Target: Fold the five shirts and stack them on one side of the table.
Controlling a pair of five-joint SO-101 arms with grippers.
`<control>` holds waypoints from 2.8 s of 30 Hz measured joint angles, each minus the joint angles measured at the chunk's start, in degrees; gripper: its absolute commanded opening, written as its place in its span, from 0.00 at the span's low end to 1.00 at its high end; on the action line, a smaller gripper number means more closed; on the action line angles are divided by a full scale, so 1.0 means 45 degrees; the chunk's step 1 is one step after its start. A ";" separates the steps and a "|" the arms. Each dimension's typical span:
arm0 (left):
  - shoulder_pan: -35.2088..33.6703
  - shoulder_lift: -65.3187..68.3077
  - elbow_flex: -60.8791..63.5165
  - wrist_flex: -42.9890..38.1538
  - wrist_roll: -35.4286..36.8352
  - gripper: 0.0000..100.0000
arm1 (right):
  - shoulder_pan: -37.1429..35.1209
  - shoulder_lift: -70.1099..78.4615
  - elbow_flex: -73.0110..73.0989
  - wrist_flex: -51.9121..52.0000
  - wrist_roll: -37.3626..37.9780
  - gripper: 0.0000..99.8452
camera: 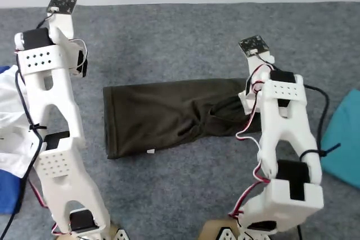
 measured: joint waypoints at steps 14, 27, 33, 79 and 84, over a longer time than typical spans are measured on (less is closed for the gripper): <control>0.0234 0.0000 0.0000 0.0000 -0.0234 0.09 | 0.0195 0.2462 -0.2481 -0.0293 0.0000 0.06; 0.0234 0.0000 0.0000 0.0000 -0.0234 0.09 | 0.0195 0.5040 -0.7092 0.2872 -0.1563 0.16; 0.0293 0.0000 0.0059 0.0000 -0.0234 0.09 | -0.0059 0.5880 -0.8303 0.3145 -0.1934 0.16; 0.0000 -0.3028 0.1231 0.0020 -0.0274 0.04 | -0.2227 0.7424 -1.2464 0.8107 -0.0606 0.02; -0.1231 -0.4337 0.2637 0.0020 -0.0274 0.05 | -0.2227 0.9182 -1.2464 0.8068 -0.0606 0.01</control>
